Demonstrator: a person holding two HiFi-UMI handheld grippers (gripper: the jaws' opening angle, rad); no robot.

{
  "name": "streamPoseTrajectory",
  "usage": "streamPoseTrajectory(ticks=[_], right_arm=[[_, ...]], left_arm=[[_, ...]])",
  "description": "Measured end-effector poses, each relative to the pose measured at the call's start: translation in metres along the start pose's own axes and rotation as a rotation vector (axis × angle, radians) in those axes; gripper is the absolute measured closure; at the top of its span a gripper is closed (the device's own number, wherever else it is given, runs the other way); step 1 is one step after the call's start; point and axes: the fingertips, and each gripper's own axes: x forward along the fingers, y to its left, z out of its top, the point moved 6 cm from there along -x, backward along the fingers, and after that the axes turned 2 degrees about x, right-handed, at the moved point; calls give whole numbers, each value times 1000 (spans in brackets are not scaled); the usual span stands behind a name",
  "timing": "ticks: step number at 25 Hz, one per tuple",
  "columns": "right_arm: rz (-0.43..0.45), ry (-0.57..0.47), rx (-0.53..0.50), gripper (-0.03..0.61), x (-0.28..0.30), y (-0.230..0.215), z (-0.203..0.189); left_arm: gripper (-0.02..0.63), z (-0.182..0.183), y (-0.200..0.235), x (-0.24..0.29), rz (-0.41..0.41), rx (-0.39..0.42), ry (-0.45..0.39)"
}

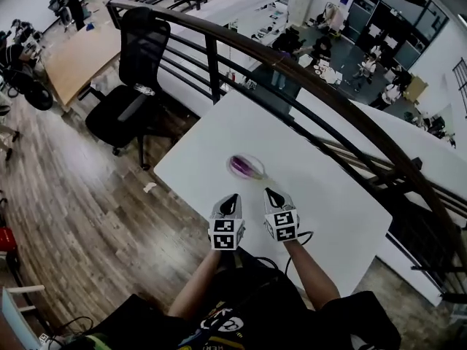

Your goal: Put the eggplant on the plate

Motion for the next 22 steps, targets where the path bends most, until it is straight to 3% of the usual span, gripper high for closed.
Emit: streamPoseTrajectory(ticks=[3,9,22], right_arm=[[-8,-50,108,575,-41,6,10],[-29,-90,191,577,-83,13,7],[52,-106,175,577,-95,23,5]], left_arm=[[609,10,-22,-14,-22,50,-22],[609,15,-54,-30,-90,133,-42],[609,18,-58,-38,-67,133,-35]])
